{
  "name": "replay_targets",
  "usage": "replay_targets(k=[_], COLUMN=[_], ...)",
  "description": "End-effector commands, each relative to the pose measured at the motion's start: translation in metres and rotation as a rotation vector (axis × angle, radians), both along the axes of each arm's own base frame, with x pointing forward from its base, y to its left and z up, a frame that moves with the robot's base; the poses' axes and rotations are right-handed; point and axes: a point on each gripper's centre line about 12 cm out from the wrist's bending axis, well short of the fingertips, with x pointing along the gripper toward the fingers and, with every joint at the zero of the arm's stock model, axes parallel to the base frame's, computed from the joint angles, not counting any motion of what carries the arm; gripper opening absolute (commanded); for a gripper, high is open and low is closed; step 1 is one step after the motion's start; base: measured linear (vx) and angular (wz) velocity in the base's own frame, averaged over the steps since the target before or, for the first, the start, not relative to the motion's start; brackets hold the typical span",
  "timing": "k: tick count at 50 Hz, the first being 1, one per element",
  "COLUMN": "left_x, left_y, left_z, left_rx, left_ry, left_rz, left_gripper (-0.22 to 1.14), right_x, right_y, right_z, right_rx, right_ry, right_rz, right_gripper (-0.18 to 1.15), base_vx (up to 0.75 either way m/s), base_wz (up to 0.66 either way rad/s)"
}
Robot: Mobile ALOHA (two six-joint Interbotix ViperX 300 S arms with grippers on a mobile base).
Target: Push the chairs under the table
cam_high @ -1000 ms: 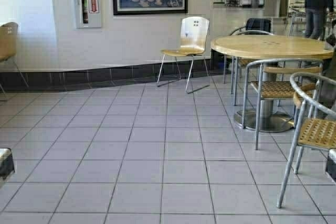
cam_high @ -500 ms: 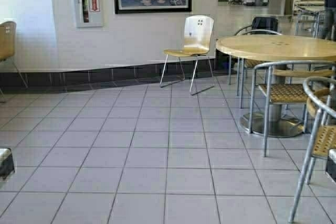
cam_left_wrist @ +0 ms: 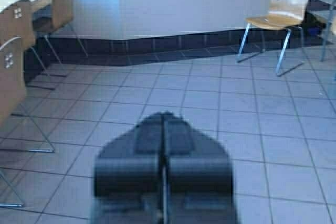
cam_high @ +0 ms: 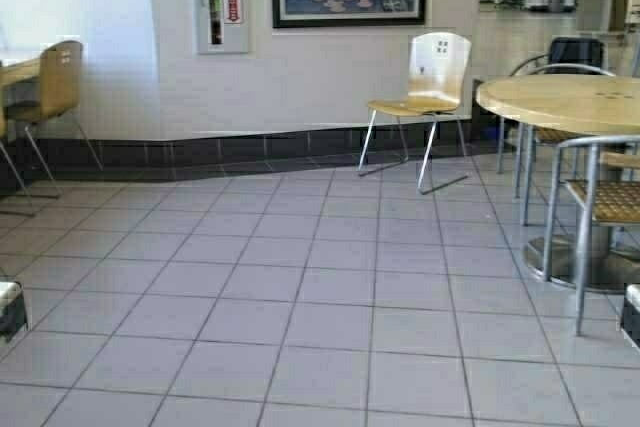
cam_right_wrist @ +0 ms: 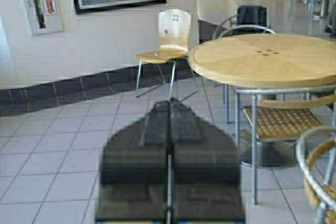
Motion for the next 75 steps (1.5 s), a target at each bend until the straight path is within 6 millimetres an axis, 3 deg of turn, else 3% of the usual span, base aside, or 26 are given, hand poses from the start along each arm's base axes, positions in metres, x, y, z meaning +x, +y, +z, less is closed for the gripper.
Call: replay_targets(k=[1, 14, 21, 55, 66, 75], left_x=[-0.001, -0.003, -0.003, -0.012, -0.013, -0.013], left_y=[0.0, 0.0, -0.001, -0.007, -0.007, -0.007], left_z=[0.005, 0.006, 0.003, 0.004, -0.003, -0.003], left_rx=[-0.001, -0.005, -0.022, -0.05, -0.05, -0.05], left_ry=[-0.023, -0.029, -0.025, -0.048, -0.033, -0.031], left_rz=[0.0, 0.0, -0.005, -0.041, -0.04, -0.04], left_gripper=[0.03, 0.03, 0.03, 0.03, 0.03, 0.03], right_x=[0.0, 0.0, 0.0, 0.002, -0.001, 0.0], right_y=[0.0, 0.0, 0.0, 0.0, 0.01, 0.014], right_z=[0.005, 0.002, -0.012, -0.013, -0.018, -0.008], right_rx=[0.002, 0.006, 0.005, 0.012, 0.018, 0.019], right_ry=[-0.014, -0.007, 0.03, 0.042, 0.079, 0.058], right_rz=[0.0, 0.0, 0.0, 0.002, 0.056, 0.081], right_gripper=[0.04, 0.04, 0.05, 0.04, 0.04, 0.04], base_vx=[0.39, 0.37, 0.36, 0.29, 0.21, 0.19], base_wz=[0.22, 0.23, 0.4, 0.51, 0.69, 0.57])
